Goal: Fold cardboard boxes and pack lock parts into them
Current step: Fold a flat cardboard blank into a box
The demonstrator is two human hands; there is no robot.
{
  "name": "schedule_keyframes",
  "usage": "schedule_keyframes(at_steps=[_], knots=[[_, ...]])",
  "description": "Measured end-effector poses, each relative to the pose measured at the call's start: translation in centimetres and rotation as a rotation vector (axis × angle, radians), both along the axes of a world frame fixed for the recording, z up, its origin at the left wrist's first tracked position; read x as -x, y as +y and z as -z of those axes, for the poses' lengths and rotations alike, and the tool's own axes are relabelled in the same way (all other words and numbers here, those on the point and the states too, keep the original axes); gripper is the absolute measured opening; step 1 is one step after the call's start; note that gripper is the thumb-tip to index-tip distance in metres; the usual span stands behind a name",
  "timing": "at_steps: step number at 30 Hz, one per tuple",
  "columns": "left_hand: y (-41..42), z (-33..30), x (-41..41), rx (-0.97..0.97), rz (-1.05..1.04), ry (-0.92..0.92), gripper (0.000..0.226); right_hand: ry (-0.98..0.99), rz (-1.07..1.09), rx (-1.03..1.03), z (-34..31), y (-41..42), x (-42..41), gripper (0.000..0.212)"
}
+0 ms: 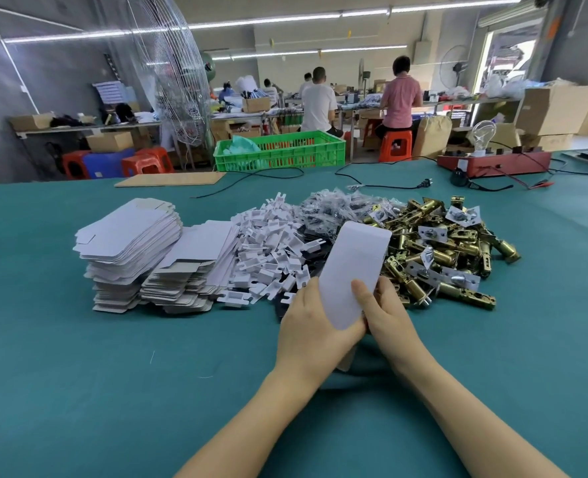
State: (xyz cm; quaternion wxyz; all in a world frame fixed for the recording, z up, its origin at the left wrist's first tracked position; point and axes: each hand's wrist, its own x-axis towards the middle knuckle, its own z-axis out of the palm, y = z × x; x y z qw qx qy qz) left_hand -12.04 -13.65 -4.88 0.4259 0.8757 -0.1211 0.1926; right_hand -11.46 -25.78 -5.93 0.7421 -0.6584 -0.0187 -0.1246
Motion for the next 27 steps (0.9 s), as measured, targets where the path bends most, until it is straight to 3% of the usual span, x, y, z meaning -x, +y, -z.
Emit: schedule_keyframes(at_steps=[3,6,8,10,12,15,17,21,24,27], knots=[[0.9,-1.0,-0.6,0.259,0.026,0.249,0.061,0.005,-0.014,0.033,-0.4,0.0,0.1,0.038],[2.1,-1.6,-1.7,0.751,0.127,0.575,0.032,-0.100,0.013,0.089,-0.6,0.2,0.7,0.021],[2.7,-1.7,-2.0,0.983,0.146,0.688,0.031,-0.189,0.004,0.217,-0.6,0.5,1.3,0.032],[2.9,-1.7,-2.1,1.145,0.162,0.767,0.053,-0.270,-0.010,0.354,-0.3,1.0,1.9,0.043],[3.0,-1.7,-2.1,1.256,0.207,0.831,0.065,-0.339,-0.024,0.471,0.1,1.5,2.3,0.055],[3.1,-1.9,-2.0,1.352,0.280,0.867,0.063,-0.446,0.048,0.656,0.6,2.1,2.5,0.061],[2.9,-1.9,-1.9,1.373,0.331,0.888,0.059,-0.498,0.150,0.698,0.8,2.1,2.2,0.051],[2.3,-1.7,-1.5,1.275,0.347,0.884,0.065,-0.470,0.225,0.506,1.2,1.6,1.7,0.038],[2.4,-1.3,-1.7,0.974,0.249,0.758,0.067,-0.391,0.217,0.404,1.1,0.9,1.2,0.028],[2.6,-1.0,-1.8,0.587,0.054,0.451,0.093,-0.345,0.249,0.356,0.9,0.2,0.8,0.017]])
